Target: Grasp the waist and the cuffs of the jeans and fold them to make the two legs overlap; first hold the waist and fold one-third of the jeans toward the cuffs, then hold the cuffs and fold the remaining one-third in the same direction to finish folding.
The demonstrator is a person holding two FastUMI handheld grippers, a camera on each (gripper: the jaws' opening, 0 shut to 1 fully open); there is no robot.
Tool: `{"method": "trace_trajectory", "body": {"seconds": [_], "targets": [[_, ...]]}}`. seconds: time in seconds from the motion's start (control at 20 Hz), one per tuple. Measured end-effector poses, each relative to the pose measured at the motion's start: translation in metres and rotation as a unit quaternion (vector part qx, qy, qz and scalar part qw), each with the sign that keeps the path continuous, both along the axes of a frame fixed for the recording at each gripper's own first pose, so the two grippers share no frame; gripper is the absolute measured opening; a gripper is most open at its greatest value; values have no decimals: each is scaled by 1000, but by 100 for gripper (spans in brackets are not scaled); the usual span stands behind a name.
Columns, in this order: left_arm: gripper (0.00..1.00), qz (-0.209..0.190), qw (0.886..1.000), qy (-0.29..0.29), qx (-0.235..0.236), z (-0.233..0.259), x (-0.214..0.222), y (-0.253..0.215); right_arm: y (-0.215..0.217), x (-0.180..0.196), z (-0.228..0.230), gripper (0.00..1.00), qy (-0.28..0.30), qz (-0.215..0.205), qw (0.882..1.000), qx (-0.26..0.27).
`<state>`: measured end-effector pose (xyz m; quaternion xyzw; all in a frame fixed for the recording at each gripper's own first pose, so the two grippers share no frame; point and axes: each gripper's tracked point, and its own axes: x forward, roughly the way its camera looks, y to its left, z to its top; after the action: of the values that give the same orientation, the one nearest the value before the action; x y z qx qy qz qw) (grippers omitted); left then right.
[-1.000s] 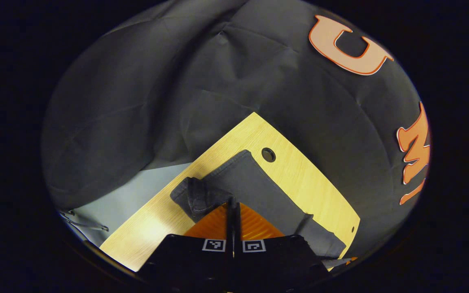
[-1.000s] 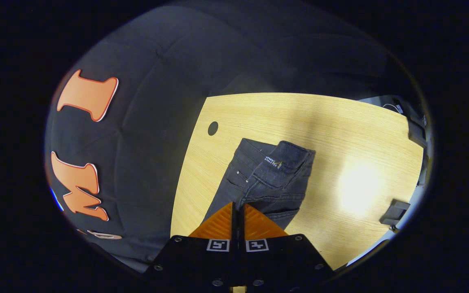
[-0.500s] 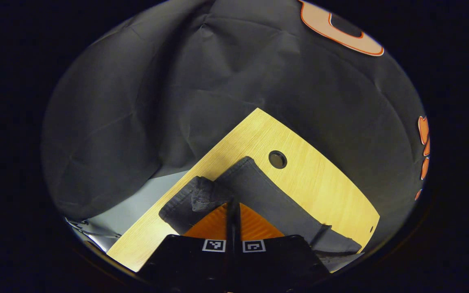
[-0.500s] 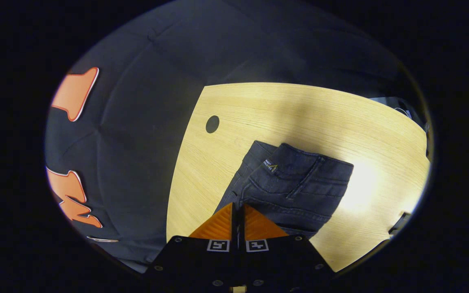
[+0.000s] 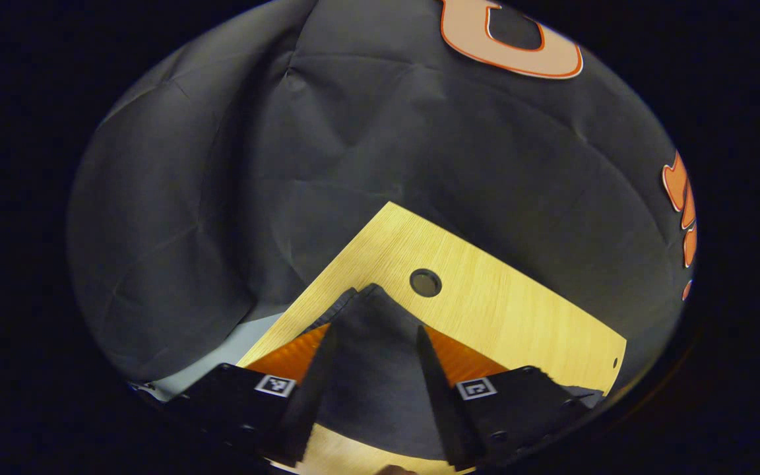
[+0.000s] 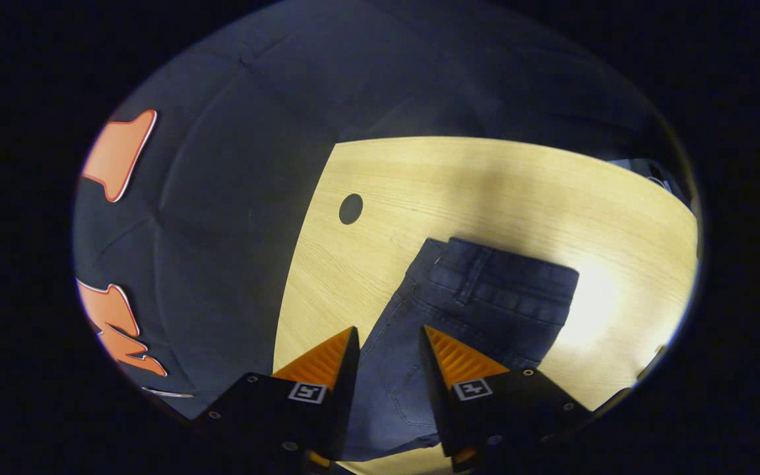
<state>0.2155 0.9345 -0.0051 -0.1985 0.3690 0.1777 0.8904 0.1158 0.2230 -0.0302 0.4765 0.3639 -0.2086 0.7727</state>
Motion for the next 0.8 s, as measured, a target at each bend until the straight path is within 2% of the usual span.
{"method": "trace_trajectory", "body": {"seconds": [0.05,0.1,0.15,0.2,0.25,0.35,0.6,0.8], "targets": [[86,0,1000,-6,-1,-1,-1,-2,-6,-10,-2,64,8,2,1000,-18],[86,-1,1000,-15,0,2,-1,-2,-10,-17,-4,55,14,8,999,-34],[87,-2,1000,-28,6,9,-2,-1,-14,-26,-8,73,26,12,998,-51],[87,-9,999,-43,15,15,-2,-4,-18,-35,-12,76,34,17,997,-68],[98,-15,998,-60,25,29,-5,-10,-22,-42,-17,85,41,19,996,-83],[99,-25,992,-110,53,58,-9,-13,-27,-54,-26,93,55,20,993,-104],[98,-51,967,-216,128,137,-44,-35,-32,-78,-49,99,83,20,989,-123],[98,-67,943,-282,162,192,-76,-59,-37,-83,-70,99,95,10,989,-114]]}}
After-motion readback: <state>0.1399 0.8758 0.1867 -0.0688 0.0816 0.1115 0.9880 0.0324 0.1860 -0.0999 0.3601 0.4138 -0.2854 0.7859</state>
